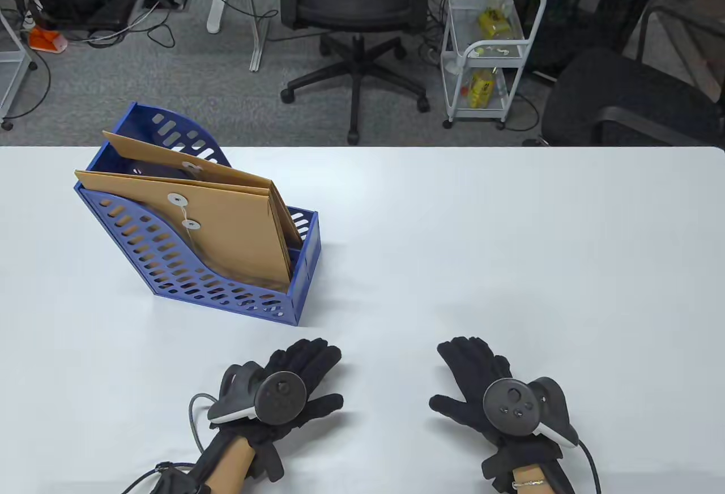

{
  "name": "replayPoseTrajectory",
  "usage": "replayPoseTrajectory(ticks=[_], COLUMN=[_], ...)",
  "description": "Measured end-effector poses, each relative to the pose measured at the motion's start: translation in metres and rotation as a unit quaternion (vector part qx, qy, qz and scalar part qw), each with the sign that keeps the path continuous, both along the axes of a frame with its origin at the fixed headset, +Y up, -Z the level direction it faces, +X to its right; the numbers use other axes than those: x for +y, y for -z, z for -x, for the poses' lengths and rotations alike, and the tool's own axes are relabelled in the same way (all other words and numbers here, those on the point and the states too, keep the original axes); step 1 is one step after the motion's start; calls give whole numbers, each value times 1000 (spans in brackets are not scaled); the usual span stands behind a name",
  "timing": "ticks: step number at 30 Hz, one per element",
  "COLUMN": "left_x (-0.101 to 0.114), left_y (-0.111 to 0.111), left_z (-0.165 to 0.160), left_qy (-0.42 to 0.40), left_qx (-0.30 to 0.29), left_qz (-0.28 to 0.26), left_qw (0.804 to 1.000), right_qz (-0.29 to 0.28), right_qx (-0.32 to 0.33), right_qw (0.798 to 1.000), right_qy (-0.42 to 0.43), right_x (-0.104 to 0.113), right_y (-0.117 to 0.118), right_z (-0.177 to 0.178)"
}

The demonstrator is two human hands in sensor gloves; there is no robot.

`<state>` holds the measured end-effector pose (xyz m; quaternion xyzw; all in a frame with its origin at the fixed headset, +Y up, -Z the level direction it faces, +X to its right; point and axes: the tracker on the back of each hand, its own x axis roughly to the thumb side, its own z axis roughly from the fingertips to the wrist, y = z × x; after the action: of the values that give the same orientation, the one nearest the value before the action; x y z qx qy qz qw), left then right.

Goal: Pull cardstock from document pouches and stack

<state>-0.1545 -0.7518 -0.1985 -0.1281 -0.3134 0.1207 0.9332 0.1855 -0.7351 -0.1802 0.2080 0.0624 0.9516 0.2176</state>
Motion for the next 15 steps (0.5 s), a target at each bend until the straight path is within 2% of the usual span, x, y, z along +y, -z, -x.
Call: replayPoseTrajectory(ticks=[15], left_x=[2], left_y=[3], left_z=[4], left_qy=[6], left_qx=[20], left_qz=[-7], left_qw=[1000], right_qz=[-1], right_qx=[2], right_qw=[1000], right_qy=[5], right_x=[0], right_y=[1], right_z=[0])
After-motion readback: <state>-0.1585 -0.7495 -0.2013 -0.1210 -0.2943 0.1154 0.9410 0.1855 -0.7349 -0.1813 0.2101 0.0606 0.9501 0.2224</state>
